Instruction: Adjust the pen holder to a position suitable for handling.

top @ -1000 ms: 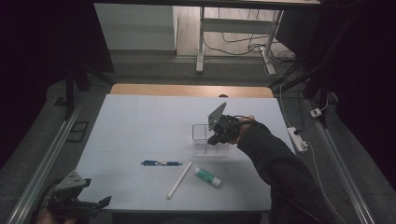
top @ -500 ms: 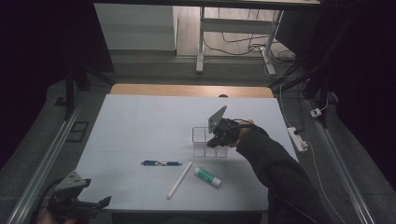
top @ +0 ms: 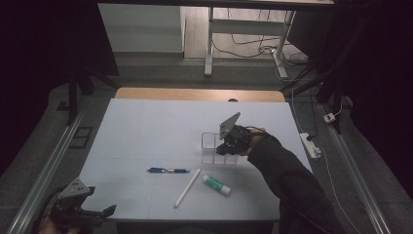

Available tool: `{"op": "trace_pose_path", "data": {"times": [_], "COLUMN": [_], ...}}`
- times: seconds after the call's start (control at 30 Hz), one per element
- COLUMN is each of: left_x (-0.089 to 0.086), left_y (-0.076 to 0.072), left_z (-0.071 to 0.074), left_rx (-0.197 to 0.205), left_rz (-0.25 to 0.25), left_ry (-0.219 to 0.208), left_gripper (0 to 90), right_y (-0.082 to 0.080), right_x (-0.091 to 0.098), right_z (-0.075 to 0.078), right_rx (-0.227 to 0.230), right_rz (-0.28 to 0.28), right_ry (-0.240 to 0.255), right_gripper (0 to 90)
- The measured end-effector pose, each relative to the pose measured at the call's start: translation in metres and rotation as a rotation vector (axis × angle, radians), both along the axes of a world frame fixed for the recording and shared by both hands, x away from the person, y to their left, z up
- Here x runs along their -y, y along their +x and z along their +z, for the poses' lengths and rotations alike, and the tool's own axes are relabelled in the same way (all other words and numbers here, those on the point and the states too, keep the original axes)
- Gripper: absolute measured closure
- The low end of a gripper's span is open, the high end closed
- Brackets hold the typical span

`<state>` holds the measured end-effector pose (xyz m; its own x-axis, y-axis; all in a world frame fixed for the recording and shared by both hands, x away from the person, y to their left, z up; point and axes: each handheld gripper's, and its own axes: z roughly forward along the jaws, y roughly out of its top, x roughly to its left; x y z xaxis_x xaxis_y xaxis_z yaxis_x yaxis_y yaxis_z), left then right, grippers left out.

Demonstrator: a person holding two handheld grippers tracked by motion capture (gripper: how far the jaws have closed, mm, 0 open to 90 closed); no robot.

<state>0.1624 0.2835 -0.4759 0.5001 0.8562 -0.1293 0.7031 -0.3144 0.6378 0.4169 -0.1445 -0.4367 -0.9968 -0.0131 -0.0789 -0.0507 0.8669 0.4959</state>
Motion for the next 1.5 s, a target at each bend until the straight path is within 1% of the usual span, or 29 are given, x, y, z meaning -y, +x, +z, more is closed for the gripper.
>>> {"op": "trace_pose_path", "data": {"times": [0.07,0.2,0.3,0.4,0.47,0.6,0.73,0.8,0.9,0.93,1.0,1.07,1.13,1.2,1.27,1.37,1.43,1.5], "left_x": [0.000,0.000,0.000,0.000,0.000,-0.001,-0.002,-0.002,-0.002,-0.002,-0.002,-0.002,-0.002,-0.002,-0.002,-0.002,-0.003,-0.003], "left_y": [0.000,0.000,0.000,0.000,-0.001,-0.001,-0.001,-0.001,-0.001,-0.001,-0.001,-0.001,-0.001,-0.001,0.000,0.000,0.000,0.000], "left_z": [0.000,0.000,0.000,0.000,0.000,0.001,0.001,0.001,0.001,0.001,0.001,0.001,0.001,0.001,0.001,0.001,0.001,0.001], "left_rx": [0.001,0.002,0.004,0.006,0.007,0.010,0.011,0.012,0.013,0.013,0.015,0.015,0.016,0.014,0.012,0.009,0.010,0.011], "left_rz": [-0.001,0.000,0.000,0.001,0.004,0.007,0.010,0.013,0.015,0.015,0.016,0.014,0.014,0.015,0.012,0.011,0.007,0.005], "left_ry": [0.001,0.001,0.003,0.003,-0.001,-0.004,-0.008,-0.010,-0.011,-0.011,-0.012,-0.013,-0.014,-0.018,-0.021,-0.027,-0.029,-0.031], "left_gripper": [3.7,3.7,3.7,3.6,3.0,1.9,1.2,1.0,0.6,0.6,0.5,0.4,0.4,0.4,0.3,0.2,0.3,0.3], "right_y": [-0.001,-0.003,-0.007,-0.010,-0.012,-0.018,-0.031,-0.038,-0.046,-0.049,-0.054,-0.059,-0.065,-0.071,-0.076,-0.086,-0.093,-0.100], "right_x": [0.000,0.000,0.002,0.004,0.008,0.016,0.024,0.029,0.036,0.039,0.044,0.049,0.053,0.058,0.062,0.066,0.068,0.070], "right_z": [0.001,0.005,0.011,0.017,0.021,0.027,0.031,0.033,0.035,0.036,0.035,0.034,0.032,0.029,0.027,0.025,0.025,0.024], "right_rx": [0.009,0.023,0.037,0.055,0.063,0.057,0.074,0.071,0.047,0.044,0.029,0.032,0.039,0.037,0.022,0.009,0.012,0.022], "right_rz": [-0.015,-0.045,-0.085,-0.147,-0.189,-0.276,-0.341,-0.385,-0.444,-0.460,-0.482,-0.499,-0.521,-0.538,-0.566,-0.603,-0.621,-0.638], "right_ry": [0.004,0.029,0.052,0.069,0.091,0.150,0.198,0.217,0.251,0.264,0.285,0.295,0.299,0.304,0.320,0.327,0.336,0.346], "right_gripper": [74.9,67.9,62.7,56.8,53.7,44.6,35.4,31.6,23.0,21.8,18.0,15.5,10.9,8.3,6.2,2.5,0.0,0.0]}}
